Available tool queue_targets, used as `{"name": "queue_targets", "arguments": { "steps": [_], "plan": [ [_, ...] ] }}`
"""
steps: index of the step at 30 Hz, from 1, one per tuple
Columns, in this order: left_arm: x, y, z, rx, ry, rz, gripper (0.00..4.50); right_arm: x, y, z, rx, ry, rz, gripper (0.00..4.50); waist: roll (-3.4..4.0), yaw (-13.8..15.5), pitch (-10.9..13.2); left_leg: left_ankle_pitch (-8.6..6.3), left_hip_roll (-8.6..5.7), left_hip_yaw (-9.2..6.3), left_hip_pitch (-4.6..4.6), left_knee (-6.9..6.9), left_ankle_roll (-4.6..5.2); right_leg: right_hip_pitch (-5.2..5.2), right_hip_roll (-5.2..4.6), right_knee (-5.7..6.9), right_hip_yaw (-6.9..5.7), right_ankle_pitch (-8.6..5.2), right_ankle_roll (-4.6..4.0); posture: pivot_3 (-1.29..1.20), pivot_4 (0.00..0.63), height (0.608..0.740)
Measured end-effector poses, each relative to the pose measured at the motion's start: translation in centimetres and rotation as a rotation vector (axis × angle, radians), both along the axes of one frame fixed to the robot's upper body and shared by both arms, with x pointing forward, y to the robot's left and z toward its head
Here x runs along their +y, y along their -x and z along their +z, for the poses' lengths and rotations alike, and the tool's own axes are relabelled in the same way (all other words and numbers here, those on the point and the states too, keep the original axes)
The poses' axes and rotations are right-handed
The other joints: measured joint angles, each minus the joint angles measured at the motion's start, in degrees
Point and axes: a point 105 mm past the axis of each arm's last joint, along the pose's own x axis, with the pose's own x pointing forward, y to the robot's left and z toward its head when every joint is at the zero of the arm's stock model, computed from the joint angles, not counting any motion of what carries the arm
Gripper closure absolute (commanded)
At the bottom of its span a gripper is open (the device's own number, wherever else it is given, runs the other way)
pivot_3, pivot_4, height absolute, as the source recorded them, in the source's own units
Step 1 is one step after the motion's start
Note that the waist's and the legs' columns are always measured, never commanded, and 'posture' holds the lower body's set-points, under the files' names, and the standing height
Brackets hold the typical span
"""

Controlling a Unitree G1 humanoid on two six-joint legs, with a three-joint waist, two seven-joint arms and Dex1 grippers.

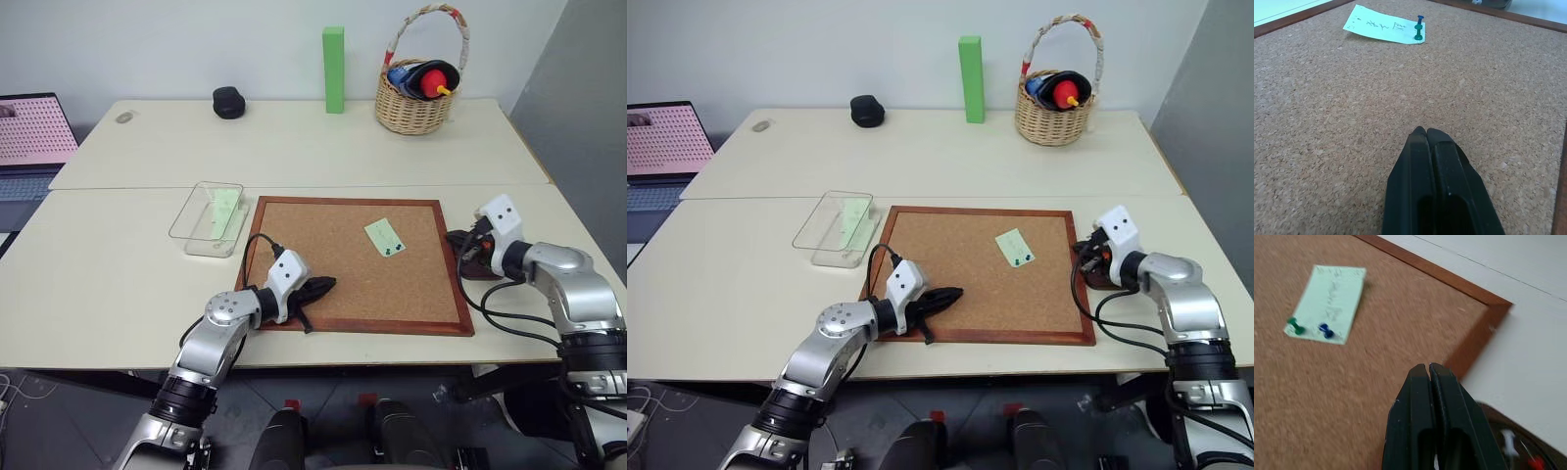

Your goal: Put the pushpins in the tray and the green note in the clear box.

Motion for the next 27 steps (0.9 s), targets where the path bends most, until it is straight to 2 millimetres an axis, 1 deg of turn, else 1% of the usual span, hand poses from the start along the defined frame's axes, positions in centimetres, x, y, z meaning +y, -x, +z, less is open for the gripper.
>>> {"name": "queue_targets", "arguments": {
  "steps": [3,5,10,11,14,21,27],
  "plan": [
    [-0.1,0.0,0.1,-0.007,0.001,-0.009,4.50,-1.5,0.6,-0.5,0.020,0.015,-0.043,4.48,-0.01,0.0,0.0,0.00,-0.01,0.00,-0.01,-0.01,0.00,0.01,0.00,-0.03,0.01,-0.01,-0.01,0.00,0.150,0.740],
    [-0.1,-0.1,0.0,-0.007,0.001,-0.012,4.50,-2.1,0.9,-0.9,0.035,0.026,-0.063,4.48,-0.01,0.1,0.0,0.00,-0.01,-0.01,0.00,-0.01,0.00,0.01,0.00,-0.02,0.00,0.01,0.02,0.00,0.150,0.740],
    [-0.1,-0.1,0.0,-0.014,-0.002,-0.017,4.50,-3.0,1.3,-1.1,0.048,0.048,-0.082,4.48,0.00,0.1,0.0,0.00,-0.01,0.00,0.01,0.00,0.00,0.01,0.00,-0.02,0.01,0.00,0.02,0.00,0.150,0.740],
    [-0.1,-0.1,0.0,-0.015,-0.002,-0.019,4.50,-3.1,1.3,-1.0,0.048,0.051,-0.087,4.27,0.00,0.1,0.0,0.00,-0.01,-0.01,0.01,-0.01,0.00,0.02,0.00,-0.02,0.00,0.00,0.02,0.00,0.150,0.740],
    [-0.1,-0.1,0.0,-0.015,-0.003,-0.023,4.50,-3.2,1.3,-1.0,0.053,0.053,-0.092,3.85,0.00,0.1,0.0,0.00,-0.01,-0.01,0.01,-0.01,0.00,0.02,0.00,-0.02,0.00,-0.01,0.01,0.00,0.150,0.740],
    [-0.1,-0.1,0.0,-0.018,-0.006,-0.027,4.50,-3.3,1.3,-1.0,0.060,0.054,-0.097,2.57,0.00,0.1,0.0,0.00,-0.01,-0.01,0.00,-0.01,0.00,0.02,0.00,-0.03,0.00,0.00,0.01,0.00,0.150,0.740],
    [-0.1,-0.1,0.0,-0.030,-0.015,-0.032,4.50,-3.5,1.2,-0.5,0.047,0.049,-0.099,1.29,0.00,0.1,0.0,0.00,-0.01,0.00,0.00,-0.01,0.00,0.02,0.00,-0.04,0.01,-0.01,0.00,0.00,0.150,0.740]
  ]
}}
